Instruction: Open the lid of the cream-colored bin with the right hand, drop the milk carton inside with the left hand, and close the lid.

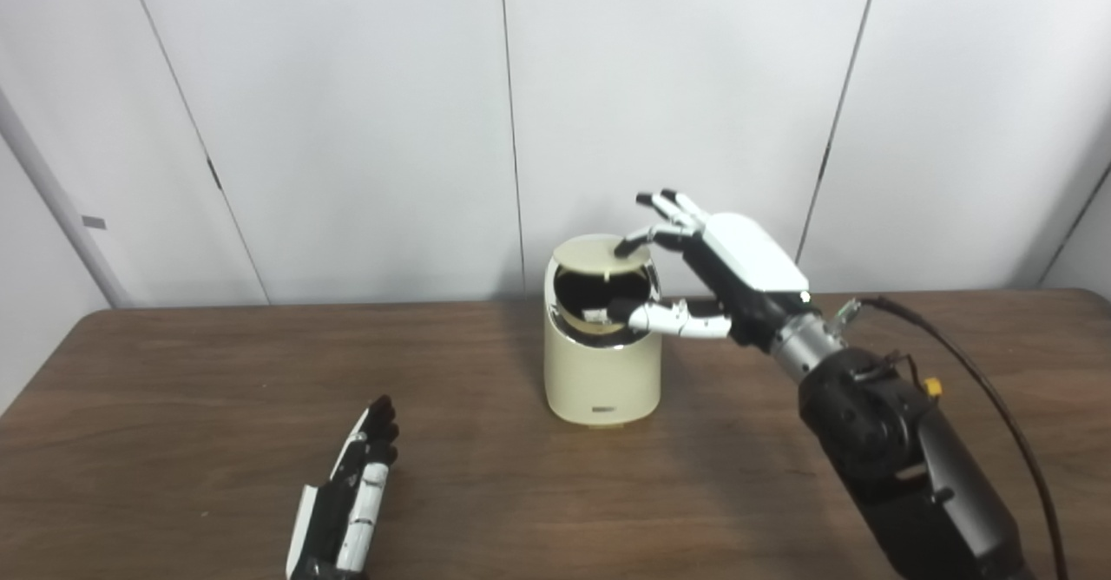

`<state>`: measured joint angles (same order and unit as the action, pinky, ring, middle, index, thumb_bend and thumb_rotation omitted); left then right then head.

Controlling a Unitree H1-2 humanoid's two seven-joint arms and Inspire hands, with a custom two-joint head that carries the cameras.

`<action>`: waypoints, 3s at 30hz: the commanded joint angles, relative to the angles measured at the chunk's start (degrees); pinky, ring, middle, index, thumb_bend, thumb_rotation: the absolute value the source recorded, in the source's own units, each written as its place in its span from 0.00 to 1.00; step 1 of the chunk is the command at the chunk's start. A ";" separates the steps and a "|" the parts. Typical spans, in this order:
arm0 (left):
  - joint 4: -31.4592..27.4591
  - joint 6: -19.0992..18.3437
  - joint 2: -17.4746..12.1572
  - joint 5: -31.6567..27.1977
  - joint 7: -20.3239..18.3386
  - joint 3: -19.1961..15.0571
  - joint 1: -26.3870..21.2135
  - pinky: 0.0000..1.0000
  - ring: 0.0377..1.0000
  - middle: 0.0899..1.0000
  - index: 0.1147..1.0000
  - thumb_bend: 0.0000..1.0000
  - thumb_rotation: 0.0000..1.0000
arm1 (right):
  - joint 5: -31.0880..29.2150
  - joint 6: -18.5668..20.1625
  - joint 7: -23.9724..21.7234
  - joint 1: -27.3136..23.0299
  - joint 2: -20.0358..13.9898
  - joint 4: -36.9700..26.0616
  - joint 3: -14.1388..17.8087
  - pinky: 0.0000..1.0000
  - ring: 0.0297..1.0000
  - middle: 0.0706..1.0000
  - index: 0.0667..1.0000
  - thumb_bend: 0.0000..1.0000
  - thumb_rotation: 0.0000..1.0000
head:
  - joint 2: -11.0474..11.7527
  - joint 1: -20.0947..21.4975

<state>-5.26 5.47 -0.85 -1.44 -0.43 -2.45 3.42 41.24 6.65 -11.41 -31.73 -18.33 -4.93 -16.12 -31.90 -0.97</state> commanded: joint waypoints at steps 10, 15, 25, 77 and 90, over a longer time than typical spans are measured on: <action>2.23 0.05 1.45 1.12 0.49 1.05 0.89 0.96 0.96 0.95 0.97 0.58 0.82 | 4.34 -1.32 -1.59 0.05 -0.61 -2.32 -3.44 0.98 1.00 0.95 0.70 0.59 0.84 | -0.16 -0.86; 1.96 0.18 1.57 1.28 0.54 1.04 0.94 0.96 0.98 0.98 0.98 0.58 0.82 | 6.42 -0.94 -3.05 0.29 -0.71 -3.59 -4.27 0.98 1.00 0.96 0.70 0.58 0.83 | -0.35 -0.76; 3.48 0.81 1.88 1.15 0.83 0.84 0.39 0.97 0.98 0.97 0.97 0.60 0.81 | 10.08 -1.15 -4.24 0.54 -0.67 -4.20 -4.99 0.98 1.00 0.96 0.71 0.57 0.77 | -0.66 -0.79; 1.36 -0.11 1.31 0.21 0.04 0.67 1.26 0.96 0.97 0.97 0.97 0.60 0.80 | 15.70 4.94 -13.85 1.64 -1.09 -16.44 2.85 0.95 1.00 0.96 0.78 0.61 0.99 | -2.59 -0.64; -0.90 -1.43 0.47 -3.04 -0.80 -0.48 1.60 0.96 0.97 0.97 1.00 0.57 0.79 | -3.77 13.02 -13.82 12.62 2.12 -18.19 13.49 0.86 0.96 0.95 0.87 0.55 0.95 | -3.30 0.12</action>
<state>-6.07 3.49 -0.05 -3.55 -0.63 -2.80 3.72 39.55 19.42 -26.86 -18.16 -16.66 -21.53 -3.68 -35.16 -0.79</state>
